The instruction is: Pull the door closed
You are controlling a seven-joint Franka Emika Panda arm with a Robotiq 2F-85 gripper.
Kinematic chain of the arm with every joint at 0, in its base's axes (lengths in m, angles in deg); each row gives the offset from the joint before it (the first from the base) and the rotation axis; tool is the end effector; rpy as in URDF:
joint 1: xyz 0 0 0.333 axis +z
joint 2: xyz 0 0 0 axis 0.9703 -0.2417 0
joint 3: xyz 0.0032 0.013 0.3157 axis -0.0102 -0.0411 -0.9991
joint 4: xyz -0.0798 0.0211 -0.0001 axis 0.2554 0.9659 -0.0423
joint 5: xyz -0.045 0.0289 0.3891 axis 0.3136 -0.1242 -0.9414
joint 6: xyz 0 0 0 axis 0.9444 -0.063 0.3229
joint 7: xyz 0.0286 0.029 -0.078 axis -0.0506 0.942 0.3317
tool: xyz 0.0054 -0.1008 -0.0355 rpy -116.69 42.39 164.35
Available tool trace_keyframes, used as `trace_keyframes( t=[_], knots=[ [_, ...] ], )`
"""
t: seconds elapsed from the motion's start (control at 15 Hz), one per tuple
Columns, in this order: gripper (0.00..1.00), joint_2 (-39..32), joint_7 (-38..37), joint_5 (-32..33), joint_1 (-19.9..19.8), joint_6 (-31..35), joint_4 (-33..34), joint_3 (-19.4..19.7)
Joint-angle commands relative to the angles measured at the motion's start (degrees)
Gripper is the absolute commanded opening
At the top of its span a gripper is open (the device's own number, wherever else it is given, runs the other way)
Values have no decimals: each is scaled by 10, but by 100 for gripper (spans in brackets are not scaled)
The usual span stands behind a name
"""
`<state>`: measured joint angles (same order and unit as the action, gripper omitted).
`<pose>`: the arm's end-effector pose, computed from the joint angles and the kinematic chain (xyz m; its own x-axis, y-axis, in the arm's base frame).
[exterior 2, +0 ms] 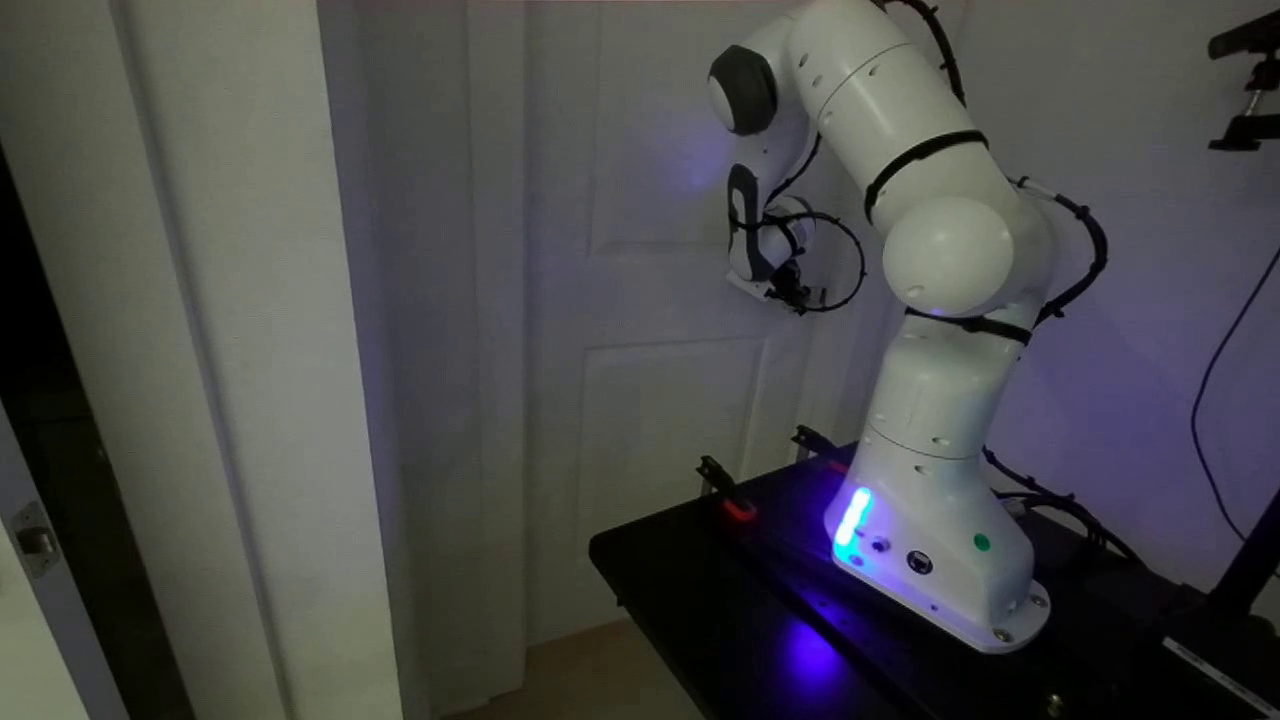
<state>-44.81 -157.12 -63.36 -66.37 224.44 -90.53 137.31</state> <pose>0.5421 -0.3586 0.2035 -0.1599 -0.7362 0.6576 -0.9864 0.1455 -0.0770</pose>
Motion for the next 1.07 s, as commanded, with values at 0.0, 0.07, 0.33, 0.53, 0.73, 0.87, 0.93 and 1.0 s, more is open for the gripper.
trace_keyframes(
  t=[0.0, 0.07, 0.33, 0.53, 0.73, 0.87, 0.93, 1.0],
  knots=[
    [6, 112, 99, 20, 24, 33, -113, 9],
    [6, 110, 98, 20, 21, 47, -114, 8],
    [6, 110, 100, 19, 16, 54, -113, 7],
    [6, 109, 104, 16, 4, 68, -112, 2],
    [6, 110, 118, 15, 1, 91, -121, 3],
    [6, 138, 162, 4, -7, 136, -164, 1],
    [6, 156, 172, 3, -14, 152, -184, -2],
    [6, 170, 174, 3, -29, 176, -197, -12]
  ],
)
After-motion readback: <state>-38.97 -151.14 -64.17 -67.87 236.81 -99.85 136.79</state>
